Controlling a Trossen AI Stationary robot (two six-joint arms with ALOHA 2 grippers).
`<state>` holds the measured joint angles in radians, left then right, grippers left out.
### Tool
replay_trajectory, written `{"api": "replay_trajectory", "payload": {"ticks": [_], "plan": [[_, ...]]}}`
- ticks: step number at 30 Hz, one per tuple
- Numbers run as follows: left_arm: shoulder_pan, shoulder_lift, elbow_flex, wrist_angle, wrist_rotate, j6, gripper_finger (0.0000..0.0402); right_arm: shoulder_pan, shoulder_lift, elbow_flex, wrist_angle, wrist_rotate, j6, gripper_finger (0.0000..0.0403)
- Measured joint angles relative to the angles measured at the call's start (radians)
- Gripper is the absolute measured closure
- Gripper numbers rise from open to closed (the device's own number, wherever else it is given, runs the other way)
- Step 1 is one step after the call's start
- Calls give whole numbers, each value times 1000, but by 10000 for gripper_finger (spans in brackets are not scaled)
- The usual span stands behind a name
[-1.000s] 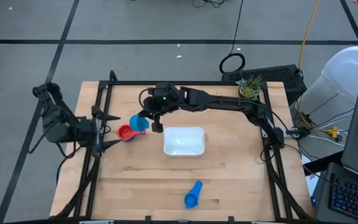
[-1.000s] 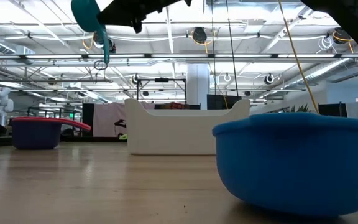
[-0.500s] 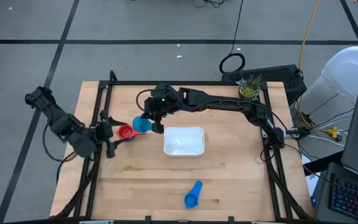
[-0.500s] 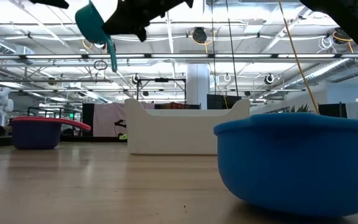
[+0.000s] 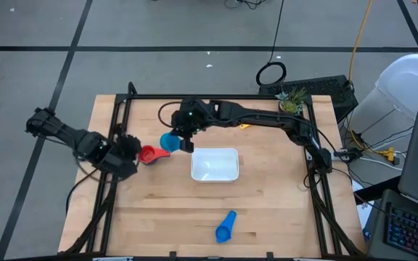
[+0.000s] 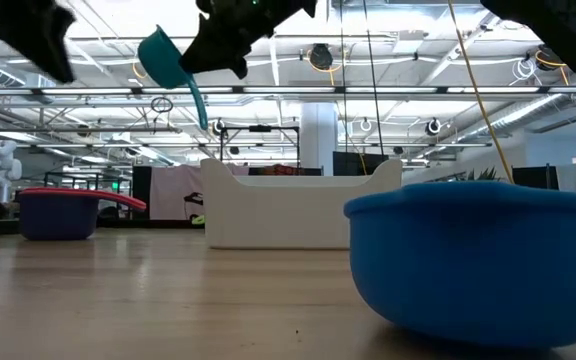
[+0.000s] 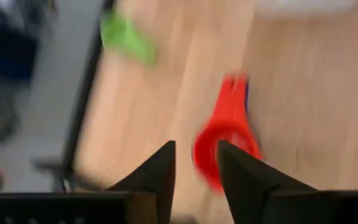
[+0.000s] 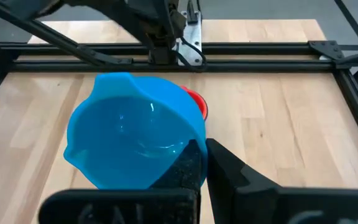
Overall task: Nest measuring cups in basket
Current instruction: Stack the the right blue measuring cup on top of the stacked measuring cups
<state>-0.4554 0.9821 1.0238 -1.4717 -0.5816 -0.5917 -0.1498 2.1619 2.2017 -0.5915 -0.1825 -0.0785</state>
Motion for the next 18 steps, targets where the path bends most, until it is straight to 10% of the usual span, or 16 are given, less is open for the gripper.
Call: {"api": "replay_trajectory", "payload": {"ticks": [18], "plan": [[162, 120, -229, 277, 266, 101, 397, 39, -131, -1, -156, 85, -93, 403]]}}
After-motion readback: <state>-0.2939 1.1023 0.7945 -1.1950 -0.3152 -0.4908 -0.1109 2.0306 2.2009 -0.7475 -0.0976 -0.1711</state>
